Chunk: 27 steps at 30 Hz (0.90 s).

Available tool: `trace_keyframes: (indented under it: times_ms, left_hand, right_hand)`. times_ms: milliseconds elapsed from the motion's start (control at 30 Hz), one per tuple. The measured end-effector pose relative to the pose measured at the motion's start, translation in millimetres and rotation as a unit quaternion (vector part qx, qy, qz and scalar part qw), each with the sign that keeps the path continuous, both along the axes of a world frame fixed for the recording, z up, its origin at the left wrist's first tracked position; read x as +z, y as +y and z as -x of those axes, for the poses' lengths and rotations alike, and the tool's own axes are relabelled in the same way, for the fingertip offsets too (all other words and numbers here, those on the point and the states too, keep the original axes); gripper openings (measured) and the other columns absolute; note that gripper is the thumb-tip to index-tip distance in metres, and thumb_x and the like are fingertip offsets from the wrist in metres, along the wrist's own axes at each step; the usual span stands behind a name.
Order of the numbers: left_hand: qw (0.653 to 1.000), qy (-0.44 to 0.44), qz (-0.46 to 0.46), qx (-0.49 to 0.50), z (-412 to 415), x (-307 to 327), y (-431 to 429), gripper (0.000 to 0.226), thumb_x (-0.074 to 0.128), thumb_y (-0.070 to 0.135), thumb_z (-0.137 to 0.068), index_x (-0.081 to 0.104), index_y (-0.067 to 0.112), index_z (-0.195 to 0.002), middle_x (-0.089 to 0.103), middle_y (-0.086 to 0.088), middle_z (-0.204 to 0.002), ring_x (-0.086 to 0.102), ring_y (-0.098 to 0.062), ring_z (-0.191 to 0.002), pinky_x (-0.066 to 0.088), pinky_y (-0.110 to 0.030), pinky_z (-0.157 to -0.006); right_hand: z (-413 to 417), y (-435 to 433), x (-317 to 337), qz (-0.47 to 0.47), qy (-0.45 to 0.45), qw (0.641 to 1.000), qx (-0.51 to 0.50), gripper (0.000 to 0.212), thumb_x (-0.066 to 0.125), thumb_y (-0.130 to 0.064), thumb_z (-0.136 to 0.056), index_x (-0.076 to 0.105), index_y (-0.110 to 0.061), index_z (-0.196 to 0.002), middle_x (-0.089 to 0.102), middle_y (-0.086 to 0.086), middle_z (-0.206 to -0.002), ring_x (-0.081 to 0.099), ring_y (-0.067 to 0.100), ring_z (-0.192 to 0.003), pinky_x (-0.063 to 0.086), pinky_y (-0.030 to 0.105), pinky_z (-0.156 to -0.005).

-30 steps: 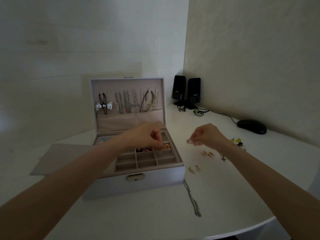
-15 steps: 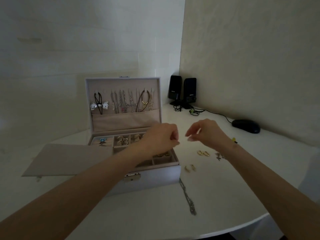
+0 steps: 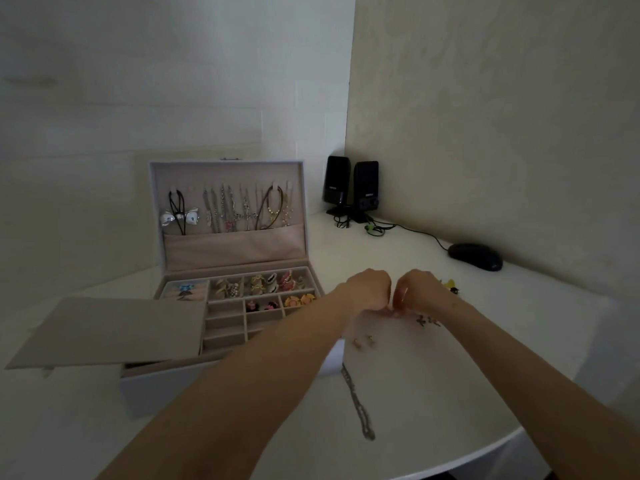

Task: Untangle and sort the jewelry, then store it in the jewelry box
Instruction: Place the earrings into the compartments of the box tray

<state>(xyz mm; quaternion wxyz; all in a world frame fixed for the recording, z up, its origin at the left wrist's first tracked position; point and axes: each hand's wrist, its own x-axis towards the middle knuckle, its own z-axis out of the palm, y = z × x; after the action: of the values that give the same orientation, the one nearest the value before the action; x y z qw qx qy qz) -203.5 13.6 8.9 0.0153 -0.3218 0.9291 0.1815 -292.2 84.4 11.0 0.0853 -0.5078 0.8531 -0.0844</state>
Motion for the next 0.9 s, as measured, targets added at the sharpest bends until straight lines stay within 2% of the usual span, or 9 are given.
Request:
trace_keyframes:
  times_ms: [100, 200, 267, 333, 433, 567, 700, 800, 900]
  left_hand:
    - [1.0, 0.0, 0.016, -0.002, -0.5, 0.5, 0.0, 0.033, 0.071, 0.023, -0.082, 0.065, 0.0, -0.105, 0.06, -0.01, -0.093, 0.057, -0.024, -0.086, 0.044, -0.03, -0.073]
    - [0.998, 0.035, 0.051, 0.006, -10.6, 12.2, 4.5, 0.022, 0.068, 0.011, -0.083, 0.065, 0.002, -0.103, 0.066, -0.013, -0.1, 0.064, -0.027, -0.094, 0.049, -0.032, -0.078]
    - [0.996, 0.066, 0.062, 0.007, -28.9, 29.2, 5.8, 0.016, 0.07, 0.012, -0.082, 0.064, 0.008, -0.096, 0.069, -0.009, -0.097, 0.065, -0.023, -0.091, 0.052, -0.034, -0.084]
    - [0.994, 0.091, 0.066, 0.007, -57.7, 48.1, 6.6, 0.014, 0.074, 0.017, -0.079, 0.061, 0.015, -0.086, 0.067, -0.001, -0.088, 0.063, -0.016, -0.083, 0.052, -0.034, -0.082]
    - [0.992, 0.103, 0.067, 0.016, -107.0, 68.4, 9.3, 0.015, 0.075, 0.019, -0.078, 0.06, 0.019, -0.08, 0.053, 0.012, -0.073, 0.051, -0.004, -0.069, 0.045, -0.025, -0.068]
    - [0.996, 0.081, 0.032, 0.018, -150.5, 73.1, 13.0, 0.015, 0.073, 0.014, -0.08, 0.06, 0.021, -0.078, 0.051, 0.013, -0.069, 0.046, 0.001, -0.061, 0.035, -0.017, -0.055]
    - [0.999, 0.042, 0.016, -0.009, -163.7, 67.4, 15.2, 0.011, 0.073, 0.016, -0.08, 0.063, 0.02, -0.078, 0.053, 0.013, -0.069, 0.047, 0.0, -0.062, 0.036, -0.017, -0.057]
    - [0.998, 0.049, 0.028, 0.004, -165.8, 63.8, 14.2, 0.006, 0.069, 0.021, -0.083, 0.067, 0.018, -0.088, 0.055, 0.014, -0.077, 0.048, 0.002, -0.07, 0.038, -0.016, -0.064]
    - [0.994, 0.099, 0.036, 0.018, -154.8, 60.6, 18.2, 0.008, 0.068, 0.022, -0.084, 0.065, 0.018, -0.091, 0.056, 0.013, -0.081, 0.051, 0.001, -0.075, 0.044, -0.02, -0.07]
  right_hand:
    - [-1.3, -1.6, 1.3, 0.005, 0.005, 1.0, 0.01, 0.029, 0.078, -0.015, -0.075, 0.072, -0.005, -0.101, 0.068, 0.009, -0.108, 0.062, 0.021, -0.102, 0.047, 0.026, -0.082]
    - [-6.7, 1.2, 7.1, 0.036, -0.008, 0.999, 0.026, 0.022, 0.08, -0.013, -0.072, 0.072, -0.008, -0.092, 0.069, 0.004, -0.094, 0.064, 0.016, -0.089, 0.045, 0.022, -0.074]
    - [-15.5, 8.0, 17.2, 0.085, -0.09, 0.991, 0.042, 0.016, 0.081, -0.009, -0.071, 0.071, -0.009, -0.083, 0.069, 0.001, -0.077, 0.065, 0.008, -0.068, 0.049, 0.017, -0.067]
    - [-31.2, 18.0, 30.5, 0.145, -0.205, 0.965, 0.073, 0.013, 0.08, -0.003, -0.071, 0.069, -0.007, -0.077, 0.069, 0.002, -0.067, 0.064, 0.003, -0.054, 0.048, 0.011, -0.055]
    - [-59.2, 28.1, 48.7, 0.193, -0.279, 0.932, 0.129, 0.009, 0.077, 0.001, -0.072, 0.071, -0.004, -0.078, 0.071, 0.007, -0.068, 0.065, 0.005, -0.055, 0.048, 0.01, -0.053]
    - [-94.1, 27.2, 58.1, 0.174, -0.265, 0.931, 0.181, 0.013, 0.08, -0.005, -0.07, 0.072, -0.015, -0.071, 0.071, 0.002, -0.069, 0.065, -0.001, -0.059, 0.046, 0.007, -0.055]
    - [-106.5, 23.3, 54.1, 0.126, -0.239, 0.94, 0.207, 0.023, 0.081, -0.008, -0.07, 0.07, -0.028, -0.065, 0.064, -0.014, -0.061, 0.059, -0.008, -0.057, 0.046, 0.006, -0.06]
    - [-99.4, 24.4, 49.8, 0.134, -0.23, 0.944, 0.194, 0.017, 0.08, -0.01, -0.072, 0.074, -0.025, -0.077, 0.063, -0.014, -0.067, 0.056, -0.008, -0.058, 0.042, 0.005, -0.057]
    - [-75.6, 29.5, 46.5, 0.166, -0.202, 0.954, 0.15, 0.016, 0.079, -0.017, -0.074, 0.075, -0.021, -0.089, 0.065, -0.012, -0.072, 0.054, -0.009, -0.059, 0.037, 0.004, -0.054]
